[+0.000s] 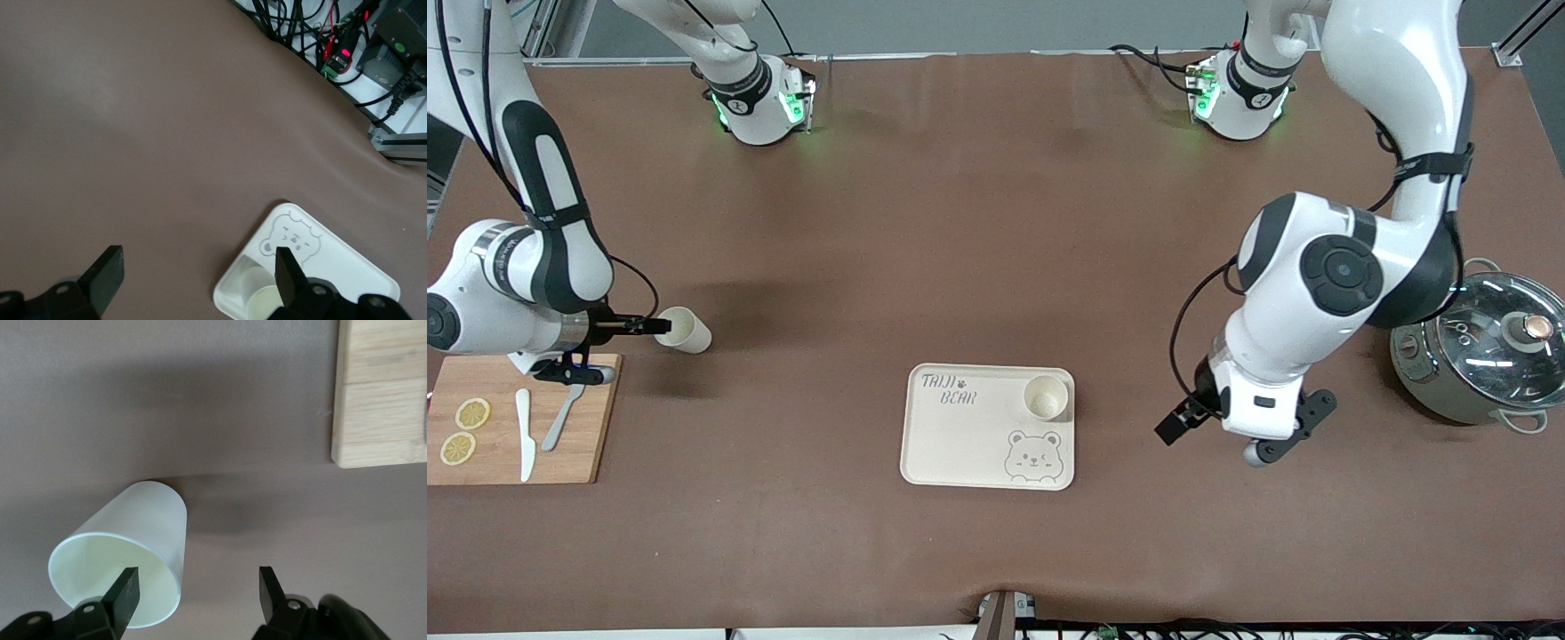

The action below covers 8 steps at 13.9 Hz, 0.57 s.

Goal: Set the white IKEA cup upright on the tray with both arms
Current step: 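Withdraw the left gripper while the right gripper grasps the second cup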

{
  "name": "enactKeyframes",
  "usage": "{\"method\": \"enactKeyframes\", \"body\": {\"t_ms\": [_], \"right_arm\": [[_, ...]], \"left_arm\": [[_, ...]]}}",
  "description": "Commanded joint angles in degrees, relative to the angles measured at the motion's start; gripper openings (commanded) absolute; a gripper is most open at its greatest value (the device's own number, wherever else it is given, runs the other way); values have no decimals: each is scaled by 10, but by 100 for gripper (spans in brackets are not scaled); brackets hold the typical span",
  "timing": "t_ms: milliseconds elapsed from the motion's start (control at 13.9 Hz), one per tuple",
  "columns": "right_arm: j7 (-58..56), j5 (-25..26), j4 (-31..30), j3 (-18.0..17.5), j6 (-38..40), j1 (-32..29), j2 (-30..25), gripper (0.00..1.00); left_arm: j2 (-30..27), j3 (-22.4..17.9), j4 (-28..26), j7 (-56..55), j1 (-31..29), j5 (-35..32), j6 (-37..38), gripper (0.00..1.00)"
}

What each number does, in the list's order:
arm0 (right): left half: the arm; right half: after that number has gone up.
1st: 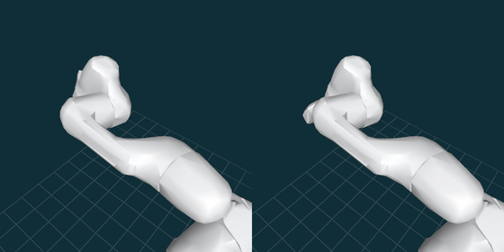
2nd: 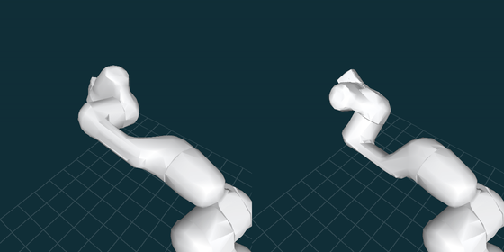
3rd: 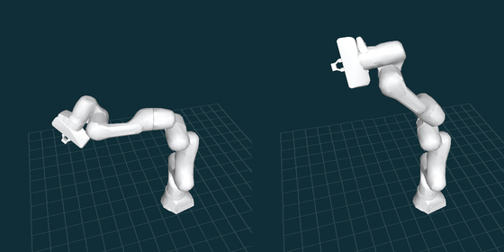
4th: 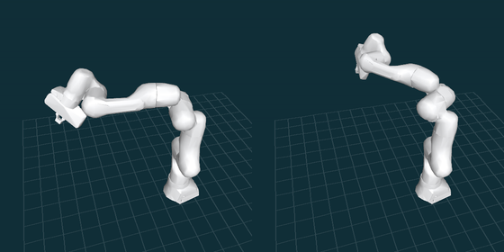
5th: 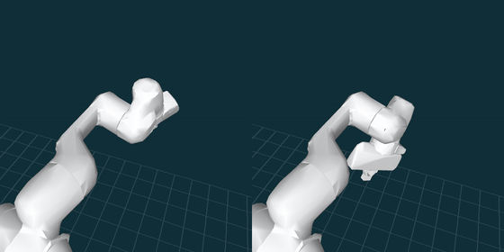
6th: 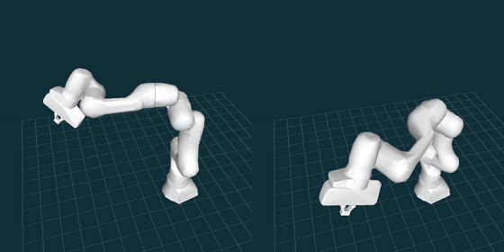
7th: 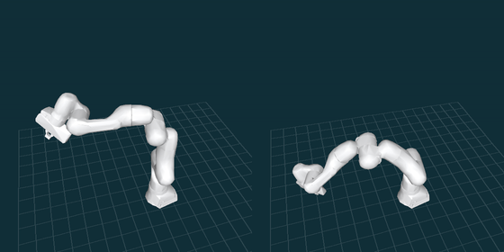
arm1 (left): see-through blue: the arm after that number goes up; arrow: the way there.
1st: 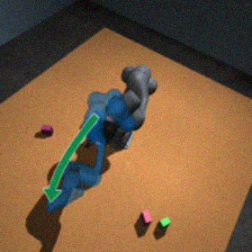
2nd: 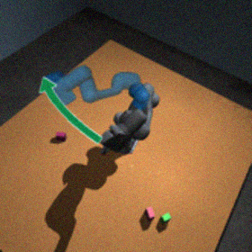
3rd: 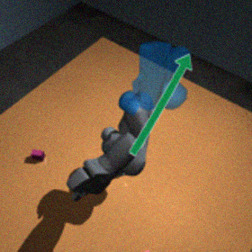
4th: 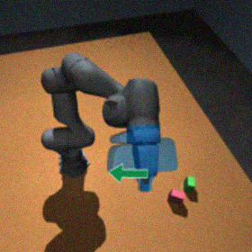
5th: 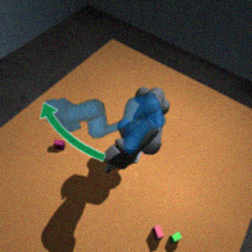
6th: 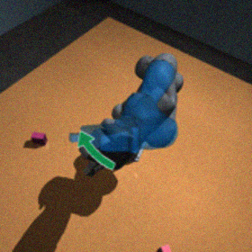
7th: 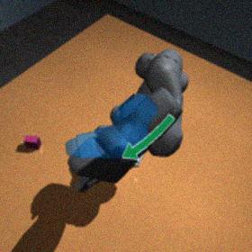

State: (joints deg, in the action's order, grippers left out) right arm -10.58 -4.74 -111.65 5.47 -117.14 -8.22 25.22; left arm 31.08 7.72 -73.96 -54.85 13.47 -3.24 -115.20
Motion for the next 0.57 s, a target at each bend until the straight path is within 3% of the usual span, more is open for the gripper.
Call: {"method": "enactKeyframes", "body": {"t_ms": [0,72,215,502], "right_arm": [[1,-16,-26,-5,-12,-7,-18,37],[2,-24,-26,-5,-9,-6,-18,19],[2,-33,-36,-5,-7,-4,-18,0],[5,-33,-29,-5,-6,3,-22,0]], "left_arm": [[-37,2,-14,58,-29,-11,44,100],[-44,2,-14,79,-36,-11,58,100],[-56,2,-14,128,-60,-11,74,100],[-77,2,-14,210,-98,-12,106,100]]}}
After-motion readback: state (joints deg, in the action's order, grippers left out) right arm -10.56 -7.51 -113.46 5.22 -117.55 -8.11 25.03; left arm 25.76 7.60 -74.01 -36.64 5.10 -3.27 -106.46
